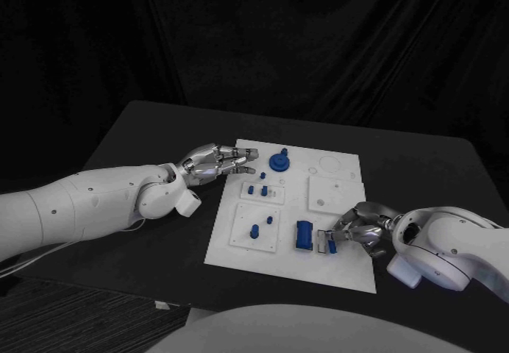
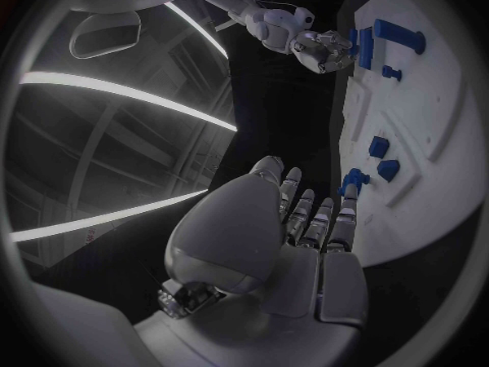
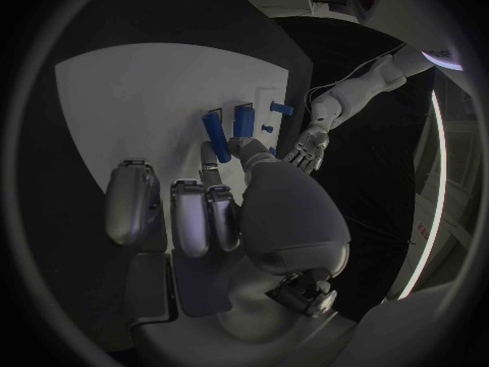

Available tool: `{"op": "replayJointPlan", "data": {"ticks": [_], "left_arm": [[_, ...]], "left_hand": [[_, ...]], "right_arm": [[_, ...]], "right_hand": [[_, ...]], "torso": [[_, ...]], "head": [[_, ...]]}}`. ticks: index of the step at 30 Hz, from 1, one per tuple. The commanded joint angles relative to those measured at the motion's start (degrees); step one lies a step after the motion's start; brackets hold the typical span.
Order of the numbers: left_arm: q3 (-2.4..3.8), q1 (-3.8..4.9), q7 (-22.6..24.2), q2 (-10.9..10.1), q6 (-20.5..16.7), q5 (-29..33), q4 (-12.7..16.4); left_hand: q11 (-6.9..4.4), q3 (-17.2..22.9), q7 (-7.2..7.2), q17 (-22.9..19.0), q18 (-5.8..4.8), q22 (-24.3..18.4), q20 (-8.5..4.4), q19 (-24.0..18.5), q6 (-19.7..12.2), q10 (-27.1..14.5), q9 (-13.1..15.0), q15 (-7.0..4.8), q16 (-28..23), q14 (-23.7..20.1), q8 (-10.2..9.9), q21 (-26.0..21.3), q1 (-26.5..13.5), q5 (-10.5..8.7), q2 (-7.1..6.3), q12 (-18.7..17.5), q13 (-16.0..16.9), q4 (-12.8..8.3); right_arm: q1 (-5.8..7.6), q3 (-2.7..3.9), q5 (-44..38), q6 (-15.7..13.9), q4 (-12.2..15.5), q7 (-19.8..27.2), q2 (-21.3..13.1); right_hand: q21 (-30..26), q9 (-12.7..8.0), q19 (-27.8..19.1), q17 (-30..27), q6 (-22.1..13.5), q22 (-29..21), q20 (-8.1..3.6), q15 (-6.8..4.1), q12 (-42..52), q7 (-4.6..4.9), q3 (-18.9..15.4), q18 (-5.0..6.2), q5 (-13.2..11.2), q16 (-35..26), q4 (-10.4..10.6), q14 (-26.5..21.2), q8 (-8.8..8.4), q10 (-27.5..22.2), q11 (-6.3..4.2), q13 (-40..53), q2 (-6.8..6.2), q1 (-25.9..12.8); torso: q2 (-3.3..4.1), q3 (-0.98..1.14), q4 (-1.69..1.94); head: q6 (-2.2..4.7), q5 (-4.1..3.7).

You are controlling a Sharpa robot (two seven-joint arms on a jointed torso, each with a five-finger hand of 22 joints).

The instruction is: Assemble the parts on the task board

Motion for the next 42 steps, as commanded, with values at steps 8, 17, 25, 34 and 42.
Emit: {"op": "replayJointPlan", "data": {"ticks": [8,17,25,34,42], "left_arm": [[0.05,-0.10,0.4,0.2,0.9,0.4,0.1],[0.05,-0.11,0.4,0.2,1.1,0.4,0.1],[0.05,-0.12,0.3,0.1,1.2,0.4,0.1],[0.05,-0.18,0.3,0.1,1.3,0.4,0.1],[0.05,-0.27,0.3,0.1,1.4,0.4,0.1]], "left_hand": [[0.27,0.3,-0.06,0.0,-0.98,0.0,-0.11,-0.2,-0.3,0.1,0.0,0.00,0.2,-0.3,0.2,0.1,0.4,0.26,0.07,0.0,0.0,0.0],[0.25,0.5,-0.08,0.0,-0.99,-0.1,-0.12,-0.2,-0.4,0.1,0.0,-0.02,0.2,-0.3,0.2,0.1,0.5,0.32,0.05,0.1,0.0,-0.1],[0.25,0.6,-0.09,0.0,-0.99,0.0,-0.12,-0.2,-0.4,0.0,0.0,-0.02,0.2,-0.4,0.2,0.1,0.5,0.35,0.05,0.0,0.0,-0.1],[0.24,0.6,-0.08,0.0,-0.99,0.0,-0.12,-0.2,-0.4,0.0,0.0,-0.01,0.2,-0.4,0.2,0.1,0.5,0.38,0.05,0.0,0.0,-0.2],[0.24,0.8,-0.08,0.0,-0.99,-0.1,-0.12,-0.2,-0.4,0.0,0.0,0.02,0.3,-0.4,0.1,0.1,0.6,0.43,0.05,0.0,0.0,-0.2]], "right_arm": [[0.68,0.01,5.2,0.2,-0.6,-3.0,0.8],[0.72,0.00,5.7,1.0,-1.1,-5.1,1.8],[0.67,0.00,5.8,1.1,-1.4,-6.0,2.3],[0.61,-0.01,5.5,0.9,-1.6,-6.5,2.7],[0.57,-0.01,4.6,1.2,-1.9,-6.8,2.9]], "right_hand": [[0.3,-0.2,0.2,3.2,0.4,10.0,-0.28,-0.50,0.1,-0.15,0.6,0.29,-0.8,0.2,0.1,3.9,-0.06,6.0,-0.32,15.1,0.15,-1.0],[-0.3,-0.6,0.0,2.7,-0.2,9.8,-0.22,-0.39,0.1,0.05,1.0,0.42,-3.8,0.0,1.1,3.8,-0.68,6.0,-0.15,15.1,0.31,-3.0],[-0.7,-0.7,-0.2,2.5,-0.3,9.7,-0.12,-0.29,0.1,0.09,1.0,0.49,-7.3,-0.1,2.1,3.7,-0.65,6.0,-0.06,15.1,0.57,-4.5],[-0.9,-0.6,-0.2,2.4,-0.7,9.6,-0.04,-0.23,0.1,0.18,0.6,0.53,-12.5,-0.2,2.8,3.7,-0.58,6.0,0.02,15.1,0.56,-5.2],[-1.2,-0.6,-0.3,2.2,-0.9,9.6,-0.01,-0.19,0.1,0.20,0.3,0.58,-14.7,-0.2,2.8,3.7,-0.48,6.0,0.04,15.1,0.37,-5.2]], "torso": [[0.03,-0.01,0.01],[0.01,-0.03,0.01],[0.01,-0.01,0.00],[0.01,-0.01,0.00],[0.01,0.00,0.00]], "head": [[0.00,-0.12],[0.00,-0.10],[0.00,-0.06],[0.00,0.02],[0.00,0.03]]}}
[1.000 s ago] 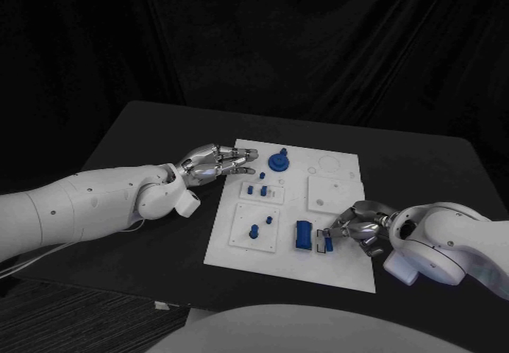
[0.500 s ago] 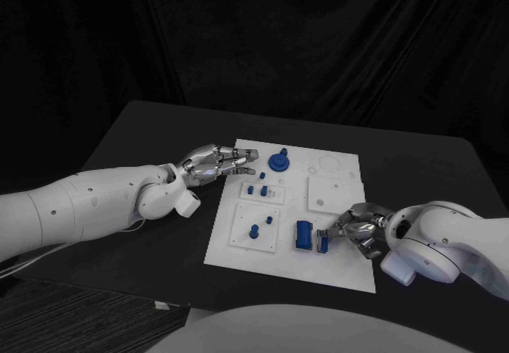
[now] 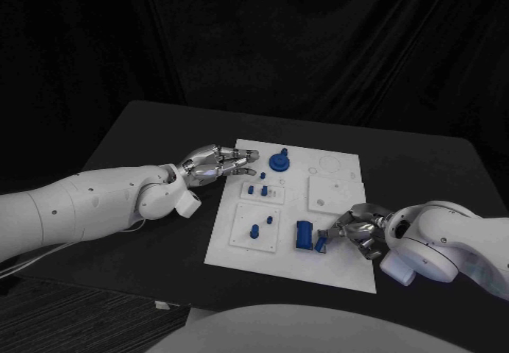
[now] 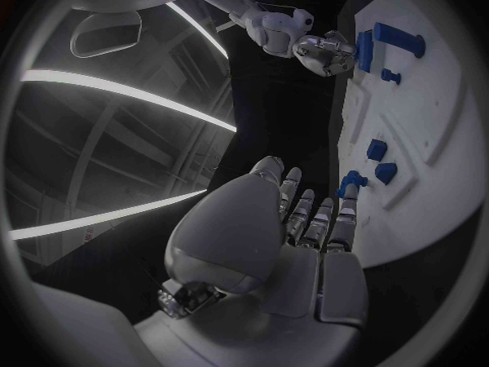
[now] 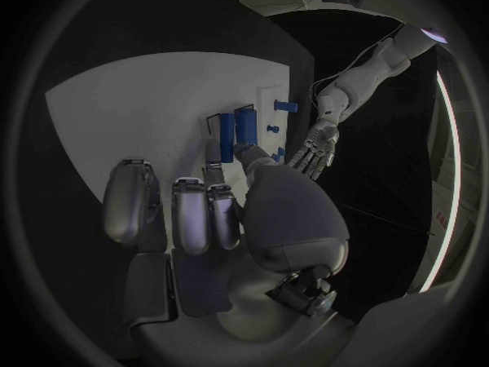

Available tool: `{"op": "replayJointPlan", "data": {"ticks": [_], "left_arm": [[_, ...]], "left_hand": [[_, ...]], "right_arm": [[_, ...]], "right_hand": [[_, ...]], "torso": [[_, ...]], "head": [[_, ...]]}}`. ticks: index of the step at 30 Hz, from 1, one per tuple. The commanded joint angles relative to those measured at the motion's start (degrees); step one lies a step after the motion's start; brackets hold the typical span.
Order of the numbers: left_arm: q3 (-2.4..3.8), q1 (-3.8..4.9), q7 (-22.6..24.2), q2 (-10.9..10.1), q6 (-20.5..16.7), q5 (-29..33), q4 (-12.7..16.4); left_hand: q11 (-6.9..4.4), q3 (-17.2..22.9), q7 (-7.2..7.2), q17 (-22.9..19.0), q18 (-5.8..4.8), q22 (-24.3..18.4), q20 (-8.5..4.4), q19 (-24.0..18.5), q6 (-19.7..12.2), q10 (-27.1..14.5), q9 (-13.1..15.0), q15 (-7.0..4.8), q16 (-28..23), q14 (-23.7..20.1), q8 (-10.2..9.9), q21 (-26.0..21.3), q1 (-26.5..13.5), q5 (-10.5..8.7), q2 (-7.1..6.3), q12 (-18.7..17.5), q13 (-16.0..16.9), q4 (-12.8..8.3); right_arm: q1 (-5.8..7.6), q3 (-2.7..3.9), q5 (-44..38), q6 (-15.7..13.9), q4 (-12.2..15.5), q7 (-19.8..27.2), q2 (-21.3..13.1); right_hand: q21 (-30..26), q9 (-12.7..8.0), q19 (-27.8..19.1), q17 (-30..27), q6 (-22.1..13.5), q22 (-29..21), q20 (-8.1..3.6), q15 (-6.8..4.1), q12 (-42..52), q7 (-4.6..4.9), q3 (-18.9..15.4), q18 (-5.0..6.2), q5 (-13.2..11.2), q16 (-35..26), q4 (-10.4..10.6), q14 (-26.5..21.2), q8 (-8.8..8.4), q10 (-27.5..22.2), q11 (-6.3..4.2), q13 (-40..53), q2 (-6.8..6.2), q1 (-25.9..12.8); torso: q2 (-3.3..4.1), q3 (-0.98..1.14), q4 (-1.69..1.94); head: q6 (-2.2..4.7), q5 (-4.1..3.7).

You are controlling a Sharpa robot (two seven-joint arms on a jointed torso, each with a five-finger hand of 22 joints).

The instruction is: Assemble the parts on the task board

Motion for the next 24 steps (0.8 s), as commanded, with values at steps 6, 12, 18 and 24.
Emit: {"op": "replayJointPlan", "data": {"ticks": [6,12,18,24], "left_arm": [[0.05,-0.19,0.6,0.1,1.0,0.4,0.1],[0.05,-0.31,0.5,0.2,1.1,0.4,0.0],[0.05,-0.44,0.4,0.2,1.1,0.4,0.0],[0.05,-0.52,0.4,0.1,1.1,0.4,0.1]], "left_hand": [[0.25,0.3,-0.08,0.0,-0.99,-0.1,-0.12,-0.2,-0.5,0.0,0.0,0.05,0.3,-0.4,0.1,0.1,0.6,0.22,0.04,0.0,0.0,0.0],[0.25,0.3,-0.08,0.0,-0.99,-0.1,-0.12,-0.2,-0.5,0.0,0.0,0.05,0.3,-0.4,0.1,0.1,0.6,0.22,0.04,0.0,0.0,0.0],[0.24,0.4,-0.08,0.0,-0.99,-0.1,-0.12,-0.2,-0.5,0.0,-0.1,0.10,0.3,-0.4,0.1,0.1,0.6,0.26,0.04,0.0,0.0,0.0],[0.24,0.4,-0.08,0.0,-0.99,-0.1,-0.12,-0.2,-0.5,0.0,-0.1,0.10,0.3,-0.4,0.1,0.1,0.6,0.26,0.04,0.0,0.0,0.0]], "right_arm": [[-0.09,-0.04,-2.6,0.9,-0.1,-1.4,0.1],[-0.11,-0.05,-5.1,0.9,0.0,-1.5,0.1],[-0.12,-0.05,-7.0,1.0,-0.1,-1.6,0.1],[-0.13,-0.05,-7.6,1.3,-0.2,-1.7,0.2]], "right_hand": [[-0.5,0.0,-0.3,2.2,-0.3,9.5,-0.02,-0.23,0.1,-0.07,0.1,0.61,-0.4,-0.3,-0.3,3.7,-0.13,6.0,-0.02,15.1,-0.05,0.6],[-0.5,0.0,-0.3,2.3,-0.3,9.6,-0.03,-0.24,0.1,-0.07,0.2,0.61,-0.4,-0.2,-0.5,3.7,-0.09,6.0,-0.03,15.1,-0.08,0.9],[-0.5,0.0,-0.3,2.2,-0.2,9.6,-0.05,-0.27,0.1,-0.11,0.4,0.61,-0.2,-0.2,-0.9,3.7,0.01,6.0,-0.06,15.1,0.04,1.4],[-0.6,0.0,-0.3,2.2,-0.2,9.5,-0.05,-0.27,0.1,-0.09,0.3,0.62,-0.4,-0.3,-0.9,3.7,0.06,6.0,-0.05,15.1,-0.01,1.4]], "torso": [[0.00,0.00,-0.02],[0.00,0.00,-0.01],[0.00,0.01,0.00],[0.00,0.00,0.00]], "head": [[0.00,-0.02],[0.00,-0.12],[0.00,-0.12],[0.00,-0.08]]}}
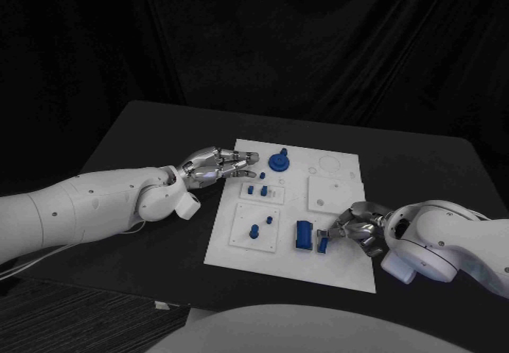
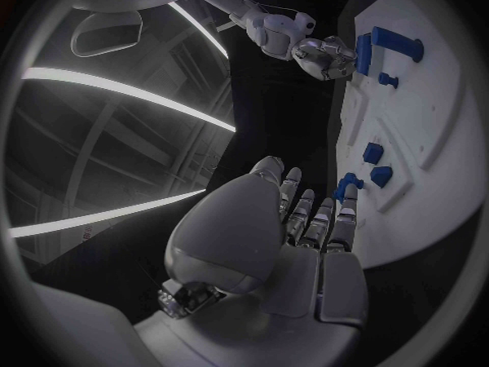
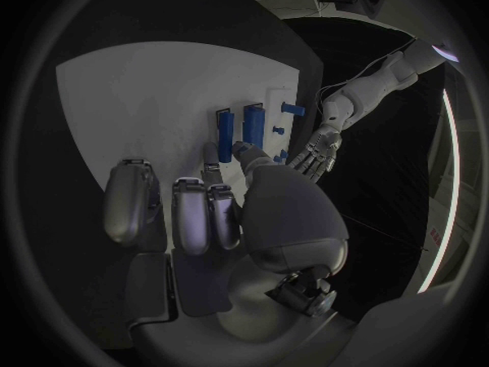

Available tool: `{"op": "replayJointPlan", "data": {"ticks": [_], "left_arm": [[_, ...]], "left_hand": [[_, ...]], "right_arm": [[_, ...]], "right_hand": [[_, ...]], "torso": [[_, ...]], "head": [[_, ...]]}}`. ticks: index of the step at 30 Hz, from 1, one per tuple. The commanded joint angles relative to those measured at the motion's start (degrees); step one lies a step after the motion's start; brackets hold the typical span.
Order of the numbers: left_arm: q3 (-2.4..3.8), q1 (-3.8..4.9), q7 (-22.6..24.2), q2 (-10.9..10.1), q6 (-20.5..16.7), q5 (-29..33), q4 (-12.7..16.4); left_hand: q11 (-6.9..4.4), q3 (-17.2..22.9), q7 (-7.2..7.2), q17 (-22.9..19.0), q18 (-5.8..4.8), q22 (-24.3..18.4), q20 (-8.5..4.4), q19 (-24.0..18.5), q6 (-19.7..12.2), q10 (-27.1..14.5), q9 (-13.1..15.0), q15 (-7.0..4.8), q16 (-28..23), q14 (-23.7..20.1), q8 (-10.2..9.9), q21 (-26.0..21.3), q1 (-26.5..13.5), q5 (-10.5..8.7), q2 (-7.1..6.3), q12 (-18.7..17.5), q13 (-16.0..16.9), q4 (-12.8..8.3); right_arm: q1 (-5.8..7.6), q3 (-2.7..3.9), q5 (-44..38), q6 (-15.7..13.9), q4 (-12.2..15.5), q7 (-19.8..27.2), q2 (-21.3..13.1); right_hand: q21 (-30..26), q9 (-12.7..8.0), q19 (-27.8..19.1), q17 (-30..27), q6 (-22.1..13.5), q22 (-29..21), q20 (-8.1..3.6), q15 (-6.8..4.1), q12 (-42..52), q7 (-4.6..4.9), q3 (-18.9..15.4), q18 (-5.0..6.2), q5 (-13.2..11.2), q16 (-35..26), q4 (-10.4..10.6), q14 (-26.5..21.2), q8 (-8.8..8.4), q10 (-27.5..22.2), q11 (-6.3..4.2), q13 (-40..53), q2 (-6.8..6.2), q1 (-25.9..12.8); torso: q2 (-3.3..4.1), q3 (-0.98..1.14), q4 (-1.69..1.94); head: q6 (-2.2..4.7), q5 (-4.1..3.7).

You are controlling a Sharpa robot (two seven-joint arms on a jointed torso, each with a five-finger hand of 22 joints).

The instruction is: Assemble the parts on the task board

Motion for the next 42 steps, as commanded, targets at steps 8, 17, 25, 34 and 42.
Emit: {"op": "replayJointPlan", "data": {"ticks": [8,17,25,34,42], "left_arm": [[0.06,-0.15,0.6,0.0,0.8,0.4,0.1],[0.06,-0.19,0.5,0.1,0.8,0.4,0.1],[0.06,-0.24,0.5,0.1,0.9,0.4,0.1],[0.06,-0.26,0.4,0.1,0.9,0.4,0.1],[0.06,-0.29,0.3,0.1,1.0,0.4,0.0]], "left_hand": [[0.24,0.4,0.13,0.0,-0.99,-0.1,-0.12,-0.2,-0.3,0.0,-0.1,0.10,0.3,-0.4,0.1,0.1,0.6,0.26,0.04,0.0,0.0,0.0],[0.24,0.4,0.13,0.0,-0.99,-0.1,-0.12,-0.2,-0.3,0.0,-0.1,0.10,0.3,-0.4,0.1,0.1,0.6,0.26,0.04,0.0,0.0,0.0],[0.24,0.7,0.15,0.0,-0.98,-0.2,-0.12,-0.2,-0.4,-0.1,-0.1,0.19,0.3,-0.4,0.1,0.1,0.7,0.28,0.00,-0.1,0.0,-0.1],[0.25,0.7,0.15,0.0,-0.98,-0.2,-0.12,-0.3,-0.5,-0.1,-0.1,0.20,0.3,-0.4,0.1,0.0,0.7,0.30,-0.01,-0.1,0.0,-0.1],[0.25,0.8,0.15,0.0,-0.98,-0.2,-0.12,-0.2,-0.5,-0.1,-0.1,0.21,0.3,-0.4,0.1,0.0,0.7,0.35,-0.04,-0.1,0.0,-0.2]], "right_arm": [[-0.12,-0.01,-2.3,1.2,-0.2,-1.3,0.2],[-0.13,-0.01,-2.3,1.5,-0.2,-1.3,0.3],[-0.13,-0.01,-2.3,1.2,-0.1,-1.1,0.3],[-0.14,-0.01,-2.3,-0.1,-0.2,-0.6,0.5],[-0.14,-0.01,-2.3,-0.4,-0.1,-0.6,0.4]], "right_hand": [[-0.5,0.1,-0.3,2.2,-0.3,9.5,-0.03,-0.21,0.1,0.00,-0.6,0.63,-2.7,-0.3,0.0,3.7,0.08,6.0,0.04,15.1,-0.33,0.2],[-0.6,0.2,-0.3,2.2,-0.5,9.4,0.08,-0.10,0.1,0.12,-2.1,0.64,-8.1,-0.3,1.0,3.7,0.18,6.0,0.16,15.1,-0.60,-0.9],[-0.3,1.4,-0.2,2.6,1.6,9.5,-0.24,-0.60,0.1,-0.79,-2.4,0.62,-7.3,-0.1,0.9,3.8,2.20,6.0,-0.56,15.1,0.22,-0.1],[0.0,7.6,0.0,3.1,3.1,9.7,-1.99,-2.49,0.1,-3.28,-1.7,0.54,-1.8,0.1,0.2,3.9,9.43,6.0,-2.80,15.1,1.61,1.9],[-0.1,10.9,0.0,3.1,0.7,9.6,-2.32,-2.72,0.1,-3.41,1.0,0.53,6.4,0.0,-1.2,3.9,11.63,6.0,-2.97,15.1,1.41,3.3]], "torso": [[0.00,-0.01,0.01],[0.00,0.00,0.01],[0.00,-0.01,0.00],[0.01,0.00,0.01],[0.00,0.00,0.01]], "head": [[0.00,0.11],[0.00,0.05],[0.00,-0.01],[0.00,0.05],[0.00,0.11]]}}
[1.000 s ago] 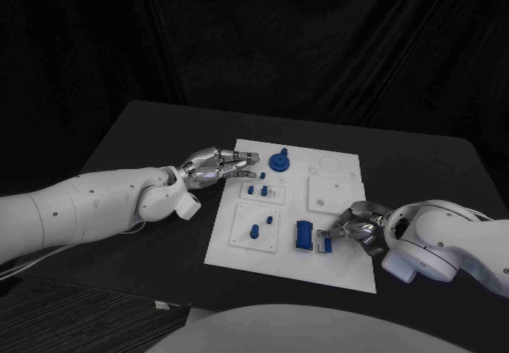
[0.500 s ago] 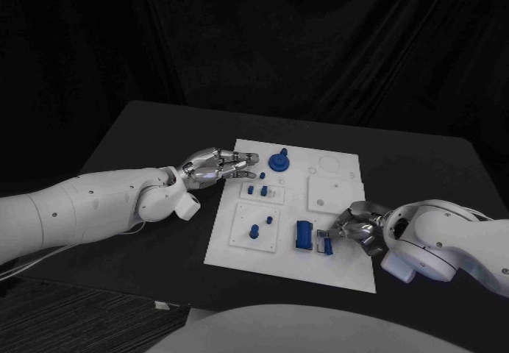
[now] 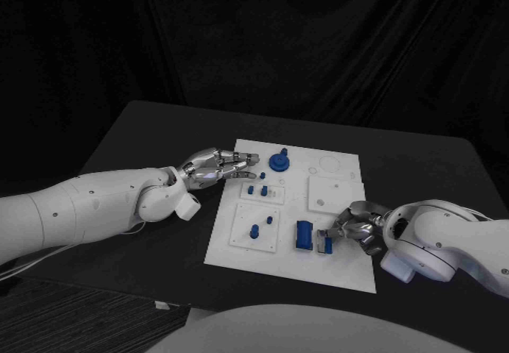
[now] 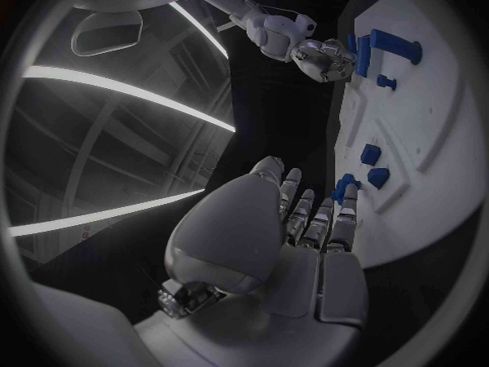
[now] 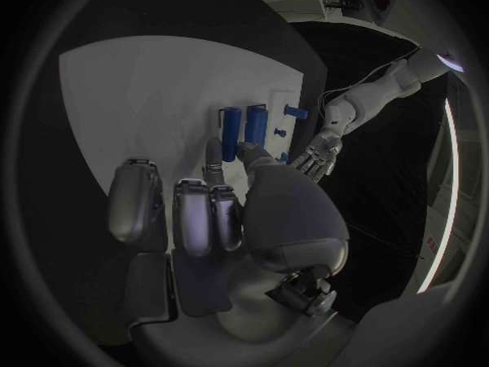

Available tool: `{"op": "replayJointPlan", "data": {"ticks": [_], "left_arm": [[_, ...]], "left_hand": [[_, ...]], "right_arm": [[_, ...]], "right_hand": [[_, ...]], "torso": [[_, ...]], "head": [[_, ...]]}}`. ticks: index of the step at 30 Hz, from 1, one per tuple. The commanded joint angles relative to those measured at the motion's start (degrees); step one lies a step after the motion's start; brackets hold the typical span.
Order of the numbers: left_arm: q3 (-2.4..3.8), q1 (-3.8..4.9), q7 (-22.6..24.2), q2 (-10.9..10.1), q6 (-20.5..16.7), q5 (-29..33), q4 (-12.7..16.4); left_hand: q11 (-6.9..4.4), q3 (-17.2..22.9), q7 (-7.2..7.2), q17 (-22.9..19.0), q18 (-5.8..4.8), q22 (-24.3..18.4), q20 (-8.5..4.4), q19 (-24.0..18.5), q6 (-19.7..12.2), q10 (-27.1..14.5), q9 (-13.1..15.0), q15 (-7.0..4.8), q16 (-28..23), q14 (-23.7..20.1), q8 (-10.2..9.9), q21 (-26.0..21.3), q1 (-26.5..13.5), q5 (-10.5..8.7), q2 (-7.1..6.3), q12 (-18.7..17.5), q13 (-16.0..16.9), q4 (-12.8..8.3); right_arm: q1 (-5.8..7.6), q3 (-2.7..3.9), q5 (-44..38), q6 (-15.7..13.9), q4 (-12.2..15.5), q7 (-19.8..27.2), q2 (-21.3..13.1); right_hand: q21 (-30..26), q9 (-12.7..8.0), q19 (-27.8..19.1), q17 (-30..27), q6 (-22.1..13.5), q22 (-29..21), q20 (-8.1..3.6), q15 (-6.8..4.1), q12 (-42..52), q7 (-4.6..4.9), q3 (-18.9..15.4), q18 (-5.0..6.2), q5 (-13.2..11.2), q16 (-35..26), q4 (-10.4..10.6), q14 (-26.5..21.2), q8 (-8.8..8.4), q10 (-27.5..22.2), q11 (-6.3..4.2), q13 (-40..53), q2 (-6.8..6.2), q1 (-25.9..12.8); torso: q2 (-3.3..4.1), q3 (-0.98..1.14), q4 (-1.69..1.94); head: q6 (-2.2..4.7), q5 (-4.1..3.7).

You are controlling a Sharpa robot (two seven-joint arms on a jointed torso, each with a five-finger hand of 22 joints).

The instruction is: Assemble the parts on the task board

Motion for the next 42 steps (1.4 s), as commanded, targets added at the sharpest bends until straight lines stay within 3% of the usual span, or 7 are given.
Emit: {"op": "replayJointPlan", "data": {"ticks": [1,10,19,24,32,42], "left_arm": [[0.05,-0.09,0.5,0.1,0.8,0.4,0.1],[0.05,-0.18,0.3,0.2,1.0,0.4,0.0],[0.05,-0.28,0.2,0.2,1.2,0.4,0.0],[0.05,-0.32,0.2,0.1,1.2,0.4,0.0],[0.05,-0.39,0.2,0.2,1.3,0.4,-0.1],[0.05,-0.47,0.1,0.2,1.4,0.4,-0.1]], "left_hand": [[0.26,0.3,-0.06,0.0,-0.99,0.0,-0.12,-0.2,-0.3,-0.1,-0.1,0.01,0.3,-0.2,0.1,0.0,0.7,0.35,-0.04,-0.1,0.0,0.1],[0.25,0.4,-0.06,0.0,-0.99,0.0,-0.12,-0.3,-0.3,-0.2,-0.1,0.03,0.3,-0.2,0.1,0.0,0.8,0.44,-0.08,-0.1,0.0,0.0],[0.25,0.4,-0.06,0.0,-0.99,0.0,-0.12,-0.3,-0.3,-0.2,-0.1,0.03,0.3,-0.2,0.1,0.0,0.8,0.44,-0.08,-0.1,0.0,0.0],[0.29,0.7,-0.04,0.0,-0.99,0.0,-0.11,-0.2,-0.5,-0.2,-0.1,0.06,0.3,-0.2,0.1,0.0,0.8,0.55,-0.10,-0.1,0.0,-0.1],[0.31,0.7,-0.03,0.0,-0.99,-0.1,-0.11,-0.3,-0.4,-0.2,-0.1,0.08,0.3,-0.2,0.1,0.0,0.9,0.58,-0.10,-0.1,0.0,-0.1],[0.31,0.7,-0.03,0.0,-0.99,-0.1,-0.11,-0.3,-0.4,-0.2,-0.1,0.08,0.3,-0.2,0.1,0.0,0.9,0.58,-0.10,-0.1,0.0,-0.1]], "right_arm": [[-0.12,0.00,-0.3,-0.8,0.1,-0.3,-0.1],[-0.12,0.00,-0.3,-0.8,0.2,-0.3,-0.1],[-0.12,0.00,-0.3,-0.9,0.1,-0.4,0.2],[-0.12,0.00,-0.3,-0.5,-0.1,-0.7,0.4],[-0.12,0.00,-0.5,0.0,-0.3,-1.3,0.7],[-0.13,0.00,-2.1,0.3,-0.6,-1.9,0.9]], "right_hand": [[0.1,0.2,0.0,3.1,-0.3,9.7,-0.44,-0.36,0.1,0.02,1.7,0.52,0.6,0.0,-1.4,4.0,0.23,6.1,-0.41,15.1,0.56,1.1],[0.1,0.8,0.0,2.9,-0.7,9.7,-0.41,-0.31,0.1,0.10,1.9,0.52,-0.2,0.0,-1.4,4.0,0.42,6.1,-0.35,15.1,-0.12,0.7],[-0.1,1.4,-0.1,2.8,-1.3,9.6,-0.30,-0.18,0.1,0.24,1.9,0.55,-4.4,-0.1,-0.6,3.9,0.36,6.1,-0.21,15.1,-0.58,-0.7],[-0.2,1.5,-0.1,2.6,-1.3,9.6,-0.26,-0.15,0.1,0.29,1.6,0.57,-5.5,-0.2,-0.2,3.9,0.29,6.1,-0.16,15.1,-0.91,-1.2],[-0.6,1.7,-0.2,2.3,-1.3,9.5,-0.11,0.00,0.1,0.47,0.6,0.64,-10.2,-0.4,1.3,3.8,-0.08,6.1,0.01,15.1,-1.21,-2.8],[-0.8,1.8,-0.3,2.2,-1.2,9.4,-0.08,0.03,0.1,0.52,0.2,0.68,-11.7,-0.4,1.7,3.8,-0.22,6.1,0.05,15.1,-1.34,-3.1]], "torso": [[0.01,0.00,0.00],[0.01,0.00,0.00],[0.00,-0.01,0.00],[0.00,-0.01,0.00],[0.00,-0.01,0.01],[0.01,0.00,0.01]], "head": [[0.00,0.05],[0.00,-0.02],[0.00,0.04],[0.00,0.22],[0.00,0.19],[0.00,0.20]]}}
